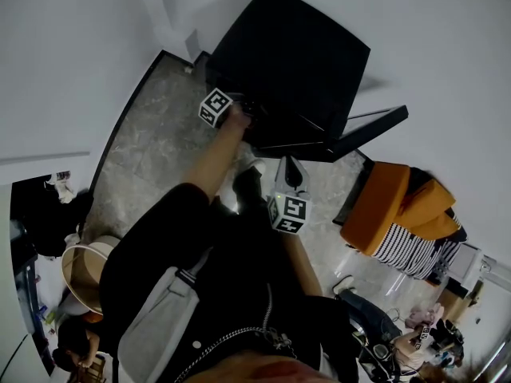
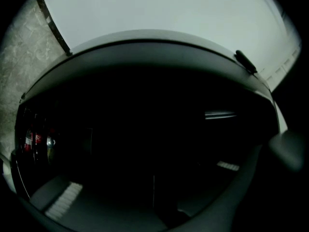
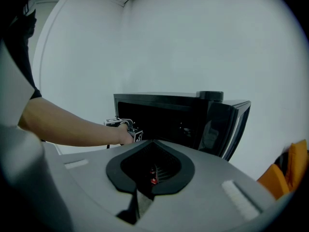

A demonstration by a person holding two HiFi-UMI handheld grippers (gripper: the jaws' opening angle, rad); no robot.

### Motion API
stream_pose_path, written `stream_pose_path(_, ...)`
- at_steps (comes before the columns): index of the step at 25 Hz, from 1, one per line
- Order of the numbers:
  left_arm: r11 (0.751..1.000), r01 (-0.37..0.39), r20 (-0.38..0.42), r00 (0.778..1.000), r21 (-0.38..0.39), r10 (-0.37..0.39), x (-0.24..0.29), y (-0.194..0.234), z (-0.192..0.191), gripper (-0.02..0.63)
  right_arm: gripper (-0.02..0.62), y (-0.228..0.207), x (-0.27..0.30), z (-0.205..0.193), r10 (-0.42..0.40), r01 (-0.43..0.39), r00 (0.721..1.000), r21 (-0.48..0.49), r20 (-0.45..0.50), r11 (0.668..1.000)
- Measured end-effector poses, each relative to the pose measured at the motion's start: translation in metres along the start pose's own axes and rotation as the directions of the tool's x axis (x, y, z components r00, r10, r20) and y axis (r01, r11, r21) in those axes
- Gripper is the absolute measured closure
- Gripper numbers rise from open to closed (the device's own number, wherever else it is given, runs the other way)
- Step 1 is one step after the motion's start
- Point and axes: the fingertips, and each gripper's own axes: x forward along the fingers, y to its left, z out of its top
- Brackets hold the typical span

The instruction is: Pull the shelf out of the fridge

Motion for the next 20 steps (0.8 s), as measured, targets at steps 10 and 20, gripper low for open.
stream_pose_path(10,1.0,0.001,-0.009,1.0,0.008,-0.001,-0.018,0.001,0.002,0.584,0.594,0.006,0.003,-0.006,0.003,-0.003,1.0,0.033,-0.007,0.999)
stream_pose_path(20,1.0,-0.007,-0.023,1.0,0.004,0.007,-0.035,0.002,0.002,0.584,0.594,0.012,0.004,-0.007,0.01,-0.01,1.0,0.067,0.0,0.998)
